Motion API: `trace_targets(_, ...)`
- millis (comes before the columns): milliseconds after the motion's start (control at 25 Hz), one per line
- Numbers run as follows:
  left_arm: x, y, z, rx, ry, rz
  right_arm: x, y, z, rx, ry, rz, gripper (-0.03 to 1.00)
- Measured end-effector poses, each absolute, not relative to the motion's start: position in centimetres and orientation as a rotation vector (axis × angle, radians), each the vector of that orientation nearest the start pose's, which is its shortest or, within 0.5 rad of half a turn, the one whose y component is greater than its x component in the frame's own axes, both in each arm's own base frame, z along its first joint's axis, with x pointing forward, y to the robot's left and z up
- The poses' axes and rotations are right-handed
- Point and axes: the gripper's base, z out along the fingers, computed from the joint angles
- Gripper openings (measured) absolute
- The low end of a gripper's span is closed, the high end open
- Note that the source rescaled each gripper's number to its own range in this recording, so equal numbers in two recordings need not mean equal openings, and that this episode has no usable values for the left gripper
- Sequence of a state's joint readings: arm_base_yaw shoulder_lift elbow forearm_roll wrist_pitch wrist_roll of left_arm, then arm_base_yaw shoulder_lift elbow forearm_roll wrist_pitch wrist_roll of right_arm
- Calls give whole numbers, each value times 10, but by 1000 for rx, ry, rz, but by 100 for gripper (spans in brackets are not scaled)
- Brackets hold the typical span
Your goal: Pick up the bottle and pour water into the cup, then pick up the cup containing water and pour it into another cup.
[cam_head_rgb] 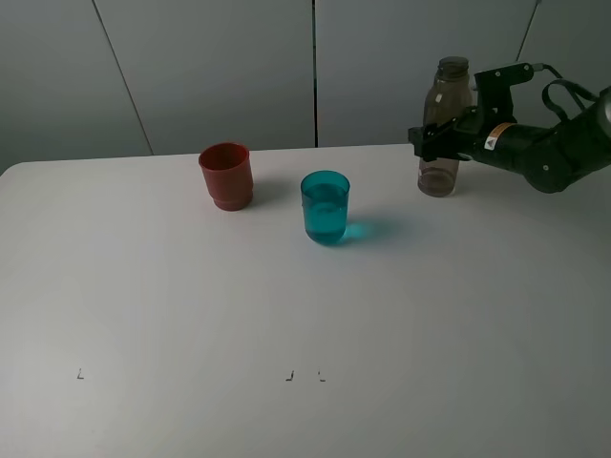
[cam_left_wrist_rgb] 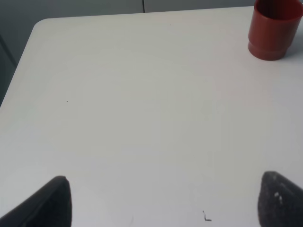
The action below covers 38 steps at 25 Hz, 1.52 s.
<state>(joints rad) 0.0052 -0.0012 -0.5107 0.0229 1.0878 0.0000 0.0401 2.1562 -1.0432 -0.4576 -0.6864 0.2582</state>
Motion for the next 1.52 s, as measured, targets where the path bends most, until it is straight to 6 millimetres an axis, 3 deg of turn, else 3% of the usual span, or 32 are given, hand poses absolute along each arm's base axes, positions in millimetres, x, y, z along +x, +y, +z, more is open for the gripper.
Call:
trace_targets(160, -7, 2, 278, -7, 2059, 31, 416, 42, 100, -316, 1936, 242, 92)
trace_targets(240, -7, 2, 278, -7, 2059, 31, 416, 42, 99, -305, 1948, 249, 99)
trace_targets(480, -7, 2, 278, -7, 2059, 31, 408, 41, 104, -306, 1981, 241, 99)
trace_targets(880, -7, 2, 278, -7, 2059, 31, 368, 36, 122, -308, 2076, 200, 100)
trace_targets(1320, -7, 2, 278, -7, 2059, 31, 283, 36, 143, -433, 2131, 195, 100)
trace_targets(1520, -7, 2, 278, -7, 2059, 31, 243, 46, 132, -580, 2134, 279, 100)
